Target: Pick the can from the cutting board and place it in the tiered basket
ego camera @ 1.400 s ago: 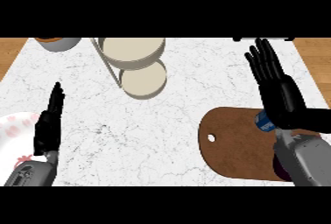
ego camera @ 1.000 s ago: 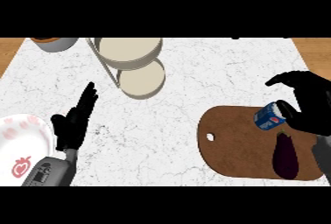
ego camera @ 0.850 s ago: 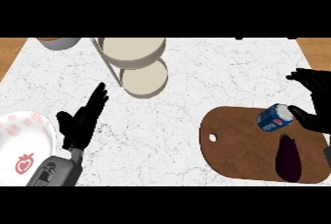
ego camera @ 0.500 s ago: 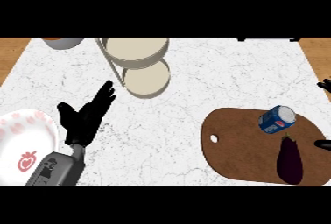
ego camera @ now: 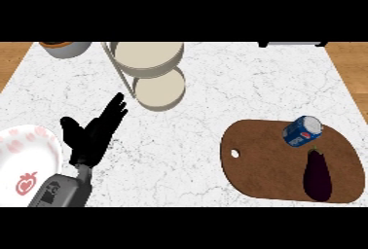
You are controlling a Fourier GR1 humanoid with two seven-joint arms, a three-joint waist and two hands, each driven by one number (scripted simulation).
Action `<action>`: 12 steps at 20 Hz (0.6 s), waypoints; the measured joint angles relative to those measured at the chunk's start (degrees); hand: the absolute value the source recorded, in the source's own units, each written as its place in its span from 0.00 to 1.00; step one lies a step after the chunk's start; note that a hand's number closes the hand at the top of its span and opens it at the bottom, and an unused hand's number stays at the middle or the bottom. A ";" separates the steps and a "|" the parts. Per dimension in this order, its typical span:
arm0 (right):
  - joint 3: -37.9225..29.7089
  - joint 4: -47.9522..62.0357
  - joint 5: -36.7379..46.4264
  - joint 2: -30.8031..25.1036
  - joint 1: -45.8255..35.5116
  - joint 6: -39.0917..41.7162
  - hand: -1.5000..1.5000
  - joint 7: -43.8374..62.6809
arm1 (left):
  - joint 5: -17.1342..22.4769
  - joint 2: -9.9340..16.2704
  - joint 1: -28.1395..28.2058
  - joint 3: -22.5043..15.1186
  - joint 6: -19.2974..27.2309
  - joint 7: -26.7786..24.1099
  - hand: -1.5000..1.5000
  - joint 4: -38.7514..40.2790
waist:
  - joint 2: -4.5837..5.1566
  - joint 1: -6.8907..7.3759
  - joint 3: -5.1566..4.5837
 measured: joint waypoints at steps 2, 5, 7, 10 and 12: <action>-0.47 -3.23 2.07 -1.43 1.96 -1.82 0.00 1.89 | 0.05 0.30 -0.20 0.45 0.27 1.50 0.50 -1.19 | -0.08 -0.14 -0.03; -0.23 -11.11 4.32 -2.10 5.37 -3.93 0.00 8.26 | -0.28 0.49 1.01 0.76 -0.01 1.49 0.50 -1.90 | -0.14 -0.29 -0.06; -0.03 -16.80 5.25 -1.93 8.33 -4.45 0.00 12.44 | -0.44 0.71 1.43 1.03 0.05 2.50 0.50 -3.19 | -0.17 -0.34 -0.07; 0.59 -25.41 6.34 -0.53 11.75 -5.02 0.00 19.55 | -0.84 0.01 1.62 1.11 -0.23 2.71 0.50 -3.45 | -0.13 -0.33 -0.07; 1.64 -28.98 8.68 0.96 12.66 -6.06 0.00 23.65 | -0.83 0.19 2.19 1.43 -1.30 2.53 0.50 -3.75 | -0.07 -0.07 -0.09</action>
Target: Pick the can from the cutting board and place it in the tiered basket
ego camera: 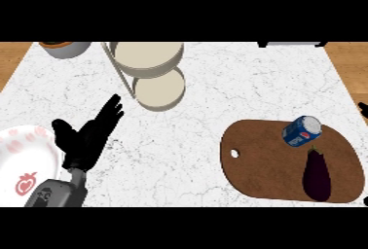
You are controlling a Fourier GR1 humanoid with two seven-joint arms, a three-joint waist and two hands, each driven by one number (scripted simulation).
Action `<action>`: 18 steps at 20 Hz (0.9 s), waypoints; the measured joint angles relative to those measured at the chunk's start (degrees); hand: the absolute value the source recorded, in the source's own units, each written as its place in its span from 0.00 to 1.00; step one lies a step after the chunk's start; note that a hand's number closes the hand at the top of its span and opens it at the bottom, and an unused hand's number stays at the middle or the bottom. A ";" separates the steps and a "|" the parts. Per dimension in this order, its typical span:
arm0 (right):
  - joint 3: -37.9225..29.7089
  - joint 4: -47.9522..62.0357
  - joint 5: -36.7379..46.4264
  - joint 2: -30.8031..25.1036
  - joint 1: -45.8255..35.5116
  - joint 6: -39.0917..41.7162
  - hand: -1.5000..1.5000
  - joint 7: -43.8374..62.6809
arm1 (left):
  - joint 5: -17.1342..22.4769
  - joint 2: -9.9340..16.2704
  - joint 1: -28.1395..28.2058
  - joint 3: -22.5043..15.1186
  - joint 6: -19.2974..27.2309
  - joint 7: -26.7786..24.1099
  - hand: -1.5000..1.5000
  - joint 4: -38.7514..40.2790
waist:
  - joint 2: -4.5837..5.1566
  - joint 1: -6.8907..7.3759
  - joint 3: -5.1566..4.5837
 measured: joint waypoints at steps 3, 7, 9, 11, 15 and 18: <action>0.90 -2.09 4.49 1.17 0.10 -1.25 0.00 4.62 | -0.38 -0.54 -0.13 0.27 -0.06 0.66 0.50 -0.65 | 0.09 0.32 0.03; 3.50 -4.53 10.95 3.52 -0.09 -2.25 0.00 10.93 | -0.16 -0.29 -1.49 1.81 -1.26 1.83 0.50 -0.47 | 0.17 0.51 0.04; 5.28 -5.31 14.22 5.84 -0.19 -2.62 0.00 13.16 | -0.66 -0.72 -0.96 1.96 -1.37 2.14 0.50 -1.09 | 0.18 0.60 0.06; 5.61 -4.64 16.35 7.41 0.68 -2.40 0.00 12.69 | -1.30 -1.43 -1.30 2.41 -2.07 1.16 0.50 0.50 | 0.20 0.55 0.07; 5.94 -1.83 20.58 10.10 0.15 -1.00 0.00 12.12 | -2.33 -2.29 -1.84 3.52 -2.61 1.95 0.50 0.70 | 0.22 0.62 0.08; 5.22 1.56 23.71 11.99 -0.24 -1.62 0.00 10.15 | -3.33 -3.51 -0.98 3.41 -3.07 1.19 0.50 0.49 | 0.22 0.65 0.09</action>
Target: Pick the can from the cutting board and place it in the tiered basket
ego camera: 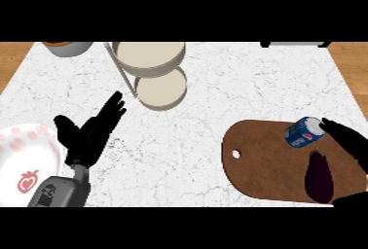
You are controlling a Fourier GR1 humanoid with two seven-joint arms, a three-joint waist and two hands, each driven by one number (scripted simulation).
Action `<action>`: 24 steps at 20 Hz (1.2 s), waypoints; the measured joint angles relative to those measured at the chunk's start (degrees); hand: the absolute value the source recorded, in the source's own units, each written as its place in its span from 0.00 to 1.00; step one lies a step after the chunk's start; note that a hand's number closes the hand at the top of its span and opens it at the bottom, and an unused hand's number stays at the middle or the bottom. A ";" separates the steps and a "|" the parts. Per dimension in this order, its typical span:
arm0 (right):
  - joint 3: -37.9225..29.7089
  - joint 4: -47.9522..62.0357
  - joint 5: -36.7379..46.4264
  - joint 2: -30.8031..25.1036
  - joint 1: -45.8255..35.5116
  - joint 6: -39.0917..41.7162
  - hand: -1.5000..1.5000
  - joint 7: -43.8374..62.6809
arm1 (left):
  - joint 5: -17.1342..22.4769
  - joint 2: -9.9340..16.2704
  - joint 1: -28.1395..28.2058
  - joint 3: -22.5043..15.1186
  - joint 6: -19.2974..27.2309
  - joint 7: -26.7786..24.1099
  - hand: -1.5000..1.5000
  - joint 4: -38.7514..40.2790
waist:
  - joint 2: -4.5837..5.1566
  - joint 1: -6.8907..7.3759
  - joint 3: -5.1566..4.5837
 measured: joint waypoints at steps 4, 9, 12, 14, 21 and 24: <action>-1.85 1.97 2.91 2.71 -1.44 0.35 0.00 -0.40 | -1.45 -1.24 1.11 0.18 -0.04 1.27 0.50 -1.64 | 0.00 0.03 0.02; -3.99 7.99 6.28 5.71 -3.97 -1.29 0.00 -4.04 | -2.54 -2.39 0.25 1.26 -0.79 2.06 0.50 -1.41 | -0.03 0.03 -0.09; -5.34 10.07 7.71 7.21 -4.53 -1.43 0.00 -5.89 | -3.00 -2.50 -0.60 2.67 -2.34 1.27 0.50 0.40 | -0.08 -0.03 -0.19; -5.72 11.98 9.02 8.31 -5.88 -1.80 0.00 -6.63 | -3.26 -2.84 -0.41 3.17 -2.85 1.17 0.50 0.62 | -0.12 0.01 -0.30; -8.11 17.24 10.20 10.98 -8.73 -1.71 0.00 -10.33 | -4.07 -3.56 0.42 4.60 -4.35 1.48 0.50 -0.33 | -0.11 0.07 -0.21; -8.91 20.70 10.83 11.74 -11.82 -1.18 0.00 -10.74 | -5.56 -4.72 0.82 4.28 -4.00 0.55 0.50 -0.11 | -0.08 0.14 -0.16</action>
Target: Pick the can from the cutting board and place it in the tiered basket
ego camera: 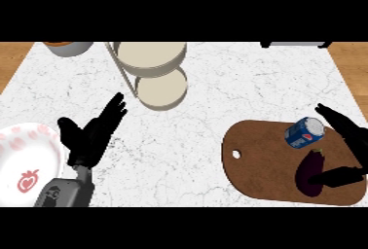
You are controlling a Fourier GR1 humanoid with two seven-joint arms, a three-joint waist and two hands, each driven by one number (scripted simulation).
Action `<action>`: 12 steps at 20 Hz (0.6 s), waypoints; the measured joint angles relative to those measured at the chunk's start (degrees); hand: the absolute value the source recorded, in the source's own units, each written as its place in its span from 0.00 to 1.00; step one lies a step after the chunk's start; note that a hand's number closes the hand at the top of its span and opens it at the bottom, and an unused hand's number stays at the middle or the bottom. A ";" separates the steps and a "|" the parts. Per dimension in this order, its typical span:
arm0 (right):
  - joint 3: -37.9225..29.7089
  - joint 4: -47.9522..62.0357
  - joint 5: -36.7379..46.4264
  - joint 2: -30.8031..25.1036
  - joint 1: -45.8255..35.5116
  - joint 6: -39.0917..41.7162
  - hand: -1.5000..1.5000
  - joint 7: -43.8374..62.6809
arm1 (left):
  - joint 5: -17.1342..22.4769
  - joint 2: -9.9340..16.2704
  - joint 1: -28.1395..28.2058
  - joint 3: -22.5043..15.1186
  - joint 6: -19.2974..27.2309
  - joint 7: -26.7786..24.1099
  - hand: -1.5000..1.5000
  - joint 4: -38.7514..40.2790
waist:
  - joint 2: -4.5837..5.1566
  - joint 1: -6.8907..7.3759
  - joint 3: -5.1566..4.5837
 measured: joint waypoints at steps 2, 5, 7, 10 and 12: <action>-0.04 3.54 1.06 1.09 -1.95 -1.10 0.00 -0.84 | 0.33 0.07 -0.31 0.66 -0.54 0.99 0.50 -0.59 | 0.01 0.06 0.01; -0.40 6.67 1.90 1.99 -4.16 -1.30 0.00 -1.22 | -0.75 -0.60 -1.41 1.01 -0.56 0.49 0.50 1.11 | 0.03 0.05 0.05; -0.62 8.86 2.42 2.57 -5.53 -1.58 0.00 -1.42 | -0.23 -0.49 -1.44 1.49 -1.05 2.31 0.50 -0.38 | 0.02 0.08 0.05; -0.89 12.20 3.33 3.23 -7.44 -2.21 0.00 -2.55 | 0.00 -0.37 -1.34 2.70 -2.18 2.08 0.50 -0.24 | 0.02 0.09 0.07; -0.85 14.36 4.16 4.03 -8.71 -3.10 0.00 -2.63 | -0.35 -0.72 -1.28 2.80 -2.55 1.90 0.50 -0.04 | 0.01 0.10 0.05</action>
